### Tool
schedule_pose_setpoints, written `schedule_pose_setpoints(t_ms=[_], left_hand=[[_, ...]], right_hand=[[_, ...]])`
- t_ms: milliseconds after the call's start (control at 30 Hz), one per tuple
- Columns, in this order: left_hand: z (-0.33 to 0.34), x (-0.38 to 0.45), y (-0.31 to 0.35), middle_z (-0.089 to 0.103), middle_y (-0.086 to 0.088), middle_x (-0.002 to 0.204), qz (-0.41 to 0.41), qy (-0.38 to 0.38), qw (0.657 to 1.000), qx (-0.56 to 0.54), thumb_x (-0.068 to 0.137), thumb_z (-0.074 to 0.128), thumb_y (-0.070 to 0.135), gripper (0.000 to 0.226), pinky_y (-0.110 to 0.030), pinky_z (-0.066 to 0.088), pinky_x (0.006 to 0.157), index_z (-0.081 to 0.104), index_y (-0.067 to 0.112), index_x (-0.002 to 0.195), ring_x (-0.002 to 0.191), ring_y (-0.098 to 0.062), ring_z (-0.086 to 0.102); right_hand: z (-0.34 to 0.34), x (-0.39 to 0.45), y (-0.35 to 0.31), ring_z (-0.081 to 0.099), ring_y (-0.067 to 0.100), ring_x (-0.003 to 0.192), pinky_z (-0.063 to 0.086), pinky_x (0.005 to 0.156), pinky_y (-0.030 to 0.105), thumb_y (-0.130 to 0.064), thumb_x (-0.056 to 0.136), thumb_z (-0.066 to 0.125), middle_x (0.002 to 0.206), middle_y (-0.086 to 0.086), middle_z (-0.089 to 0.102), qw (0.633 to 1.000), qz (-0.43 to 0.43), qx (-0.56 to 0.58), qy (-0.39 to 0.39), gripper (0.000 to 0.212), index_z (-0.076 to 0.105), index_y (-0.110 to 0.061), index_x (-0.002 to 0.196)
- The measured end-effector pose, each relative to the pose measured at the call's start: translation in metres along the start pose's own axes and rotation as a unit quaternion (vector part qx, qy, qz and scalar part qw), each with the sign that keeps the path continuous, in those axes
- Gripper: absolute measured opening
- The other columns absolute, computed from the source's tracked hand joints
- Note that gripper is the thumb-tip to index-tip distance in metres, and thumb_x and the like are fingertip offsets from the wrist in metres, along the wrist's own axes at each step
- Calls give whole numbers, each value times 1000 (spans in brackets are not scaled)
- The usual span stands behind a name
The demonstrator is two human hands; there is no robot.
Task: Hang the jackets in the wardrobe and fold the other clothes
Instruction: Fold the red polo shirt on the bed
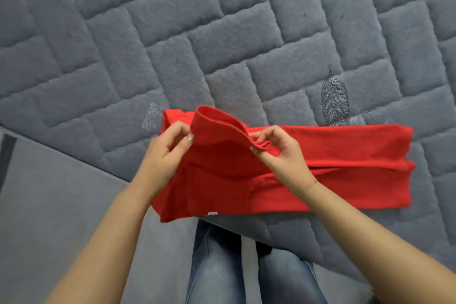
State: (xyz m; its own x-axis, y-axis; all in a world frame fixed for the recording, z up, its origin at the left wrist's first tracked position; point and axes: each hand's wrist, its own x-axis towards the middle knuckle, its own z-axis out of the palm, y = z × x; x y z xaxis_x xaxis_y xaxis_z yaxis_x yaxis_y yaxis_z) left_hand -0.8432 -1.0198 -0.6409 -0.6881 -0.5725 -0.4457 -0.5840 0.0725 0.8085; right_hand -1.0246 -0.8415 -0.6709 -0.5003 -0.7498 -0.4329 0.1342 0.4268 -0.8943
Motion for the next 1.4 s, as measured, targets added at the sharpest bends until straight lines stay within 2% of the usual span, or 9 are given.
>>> schedule_pose_setpoints(t_ms=[233, 500, 700, 800, 933, 1067, 1200, 1300, 1400], left_hand=[[9, -64, -50, 49, 2, 64, -85, -45, 993, 60, 89, 49, 36, 16, -43, 41, 64, 51, 24, 80, 59, -11, 41], [19, -34, -57, 66, 6, 73, -187, -2, 978, 94, 97, 52, 31, 12, -43, 48, 76, 51, 27, 85, 77, -23, 65], [-2, 10, -51, 58, 2, 110, 28, 151, 950, 273, 87, 63, 31, 23, -39, 38, 88, 62, 23, 109, 105, -24, 50], [-20, 37, -58, 55, 9, 130, 23, -16, 961, 275, 84, 72, 39, 44, -38, 32, 101, 60, 29, 125, 125, -17, 43], [-32, 53, -68, 68, 1, 103, -14, -147, 957, 250, 88, 69, 29, 18, -29, 43, 85, 67, 21, 104, 101, -20, 61], [-47, 57, -76, 64, 10, 80, -62, -130, 963, 226, 88, 70, 28, 8, -14, 39, 72, 70, 20, 92, 89, -18, 62], [-35, 53, -74, 64, -8, 110, -116, -23, 952, 283, 86, 70, 25, 24, -39, 45, 92, 67, 15, 108, 108, -29, 57], [-7, 37, -46, 54, -7, 123, 7, 98, 950, 297, 83, 66, 20, 36, -43, 38, 95, 61, 19, 119, 117, -29, 48], [42, 20, -21, 51, -2, 135, 132, 43, 951, 277, 80, 66, 26, 47, -43, 36, 101, 56, 23, 126, 126, -24, 45]], right_hand=[[7, -21, 25, 66, 18, 82, 48, 79, 29, -11, 82, 76, 91, -1, 72, 959, -32, -220, -178, 20, 69, -10, 100], [17, 15, 45, 48, 10, 68, 41, 67, 30, -9, 86, 72, 71, -10, 54, 986, 95, -128, -58, 17, 64, -14, 100], [28, 23, 38, 49, 21, 73, 42, 72, 38, 1, 89, 64, 78, 8, 57, 995, 75, -51, -31, 20, 57, -18, 91], [28, 24, 35, 47, -1, 64, 39, 64, 16, 5, 91, 60, 67, -16, 55, 996, 84, 3, -17, 25, 55, -20, 90], [33, 26, 40, 40, 24, 78, 33, 73, 34, 3, 92, 59, 81, 11, 47, 991, 125, -35, -33, 17, 54, -13, 95], [45, 32, 43, 52, 15, 84, 41, 75, 21, -4, 89, 65, 83, -5, 58, 987, 115, -116, -3, 14, 60, -9, 101], [54, 27, 41, 52, 12, 92, 42, 86, 23, -10, 80, 76, 103, 2, 58, 981, 87, -157, 71, 40, 61, -6, 117], [39, 8, 40, 55, 19, 97, 44, 90, 29, -14, 84, 72, 106, 7, 59, 965, -8, -207, 160, 31, 64, -6, 112], [-3, -7, 49, 53, 33, 116, 39, 102, 40, -14, 85, 64, 123, 15, 59, 924, -76, -322, 190, 31, 65, -7, 115]])
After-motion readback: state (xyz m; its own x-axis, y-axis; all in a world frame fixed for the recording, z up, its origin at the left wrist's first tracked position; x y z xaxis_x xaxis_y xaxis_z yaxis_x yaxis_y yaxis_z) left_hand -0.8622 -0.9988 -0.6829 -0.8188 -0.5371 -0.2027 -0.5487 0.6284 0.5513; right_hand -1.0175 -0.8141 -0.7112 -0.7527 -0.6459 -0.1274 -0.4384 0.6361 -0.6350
